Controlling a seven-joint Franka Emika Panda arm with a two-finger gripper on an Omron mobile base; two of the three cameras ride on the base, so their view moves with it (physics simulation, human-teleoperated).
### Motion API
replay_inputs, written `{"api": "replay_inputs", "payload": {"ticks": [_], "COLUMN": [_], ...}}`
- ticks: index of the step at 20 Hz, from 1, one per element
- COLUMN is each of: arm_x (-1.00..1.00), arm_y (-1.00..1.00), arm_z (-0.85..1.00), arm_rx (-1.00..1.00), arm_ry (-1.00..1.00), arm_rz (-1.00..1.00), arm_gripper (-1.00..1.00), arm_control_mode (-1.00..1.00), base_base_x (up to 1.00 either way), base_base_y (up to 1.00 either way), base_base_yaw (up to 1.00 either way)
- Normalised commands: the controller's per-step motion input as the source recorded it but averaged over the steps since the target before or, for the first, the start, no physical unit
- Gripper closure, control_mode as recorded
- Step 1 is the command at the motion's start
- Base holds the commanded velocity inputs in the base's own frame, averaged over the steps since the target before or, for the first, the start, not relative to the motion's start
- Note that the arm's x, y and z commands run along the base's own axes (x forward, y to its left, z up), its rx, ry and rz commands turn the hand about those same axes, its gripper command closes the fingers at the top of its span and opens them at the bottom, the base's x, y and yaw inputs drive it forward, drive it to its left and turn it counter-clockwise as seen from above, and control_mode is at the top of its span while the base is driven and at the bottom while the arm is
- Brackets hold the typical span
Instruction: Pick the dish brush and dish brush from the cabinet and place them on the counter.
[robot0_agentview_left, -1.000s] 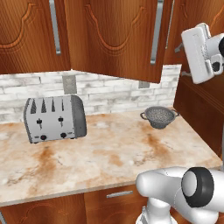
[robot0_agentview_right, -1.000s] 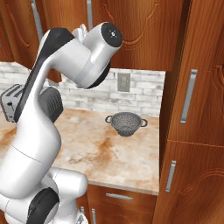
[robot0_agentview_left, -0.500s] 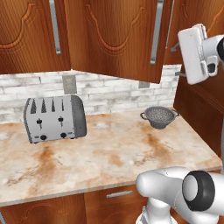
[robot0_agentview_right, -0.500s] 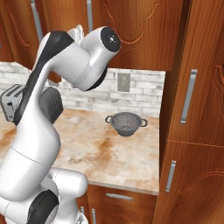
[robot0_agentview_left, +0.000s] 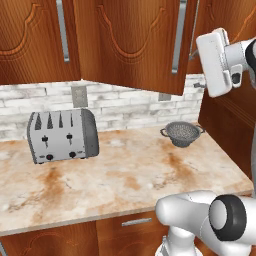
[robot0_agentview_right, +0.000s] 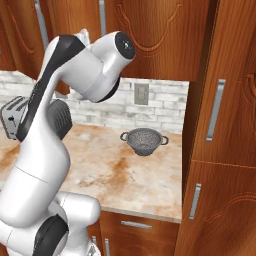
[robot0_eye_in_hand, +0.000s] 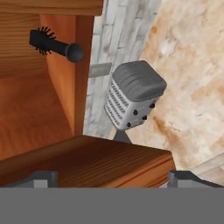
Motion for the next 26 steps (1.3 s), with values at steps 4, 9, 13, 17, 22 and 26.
{"api": "replay_inputs", "payload": {"ticks": [4, 9, 13, 17, 22, 26], "arm_x": [0.0, -0.01, -0.14, -0.21, -0.22, -0.2], "arm_y": [0.18, 0.19, 0.23, 0.25, 0.33, 0.4], "arm_z": [0.0, -0.01, 0.0, 0.0, -0.02, -0.03], "arm_rx": [0.0, 0.0, 0.04, 0.06, 0.03, 0.02], "arm_ry": [0.0, 0.0, 0.0, 0.0, 0.0, 0.01], "arm_rz": [0.08, 0.05, 0.05, 0.06, 0.05, 0.04], "arm_gripper": [-1.0, -1.0, -1.0, -1.0, -1.0, -1.0], "arm_control_mode": [-1.0, -1.0, -1.0, -1.0, -1.0, -1.0], "base_base_x": [0.0, 0.0, 0.0, 0.0, 0.0, 0.0], "base_base_y": [0.0, 0.0, 0.0, 0.0, 0.0, 0.0], "base_base_yaw": [0.0, 0.0, 0.0, 0.0, 0.0, 0.0]}}
